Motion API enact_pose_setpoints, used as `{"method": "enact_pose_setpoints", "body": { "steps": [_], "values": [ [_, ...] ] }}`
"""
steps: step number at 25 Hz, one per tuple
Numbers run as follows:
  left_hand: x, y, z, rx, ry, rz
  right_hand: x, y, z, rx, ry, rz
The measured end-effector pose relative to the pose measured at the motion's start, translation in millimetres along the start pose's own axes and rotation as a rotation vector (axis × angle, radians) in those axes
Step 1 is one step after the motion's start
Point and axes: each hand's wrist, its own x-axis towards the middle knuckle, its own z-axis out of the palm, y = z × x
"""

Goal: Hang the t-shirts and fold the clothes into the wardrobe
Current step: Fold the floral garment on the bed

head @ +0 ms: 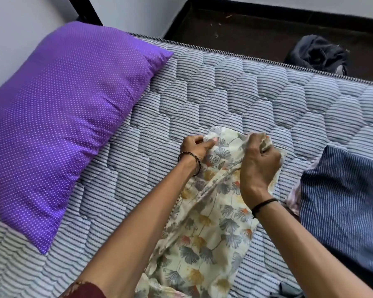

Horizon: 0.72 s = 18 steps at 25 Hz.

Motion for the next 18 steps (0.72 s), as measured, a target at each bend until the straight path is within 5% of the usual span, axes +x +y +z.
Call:
{"method": "enact_pose_setpoints", "body": {
  "steps": [4,10,14,18],
  "values": [
    [2,3,-5,-0.135,-0.076,-0.026,-6,-11,16,0.036,0.046,-0.047],
    [7,3,-18,-0.19,-0.123,-0.099,-1,0,38,0.231,-0.525,0.228],
    [5,2,-20,-0.208,-0.144,-0.044,7,23,23,0.016,-0.398,0.118],
    [4,6,-22,-0.085,-0.273,-0.036,13,31,16,-0.066,-0.444,0.042]
  ]
}}
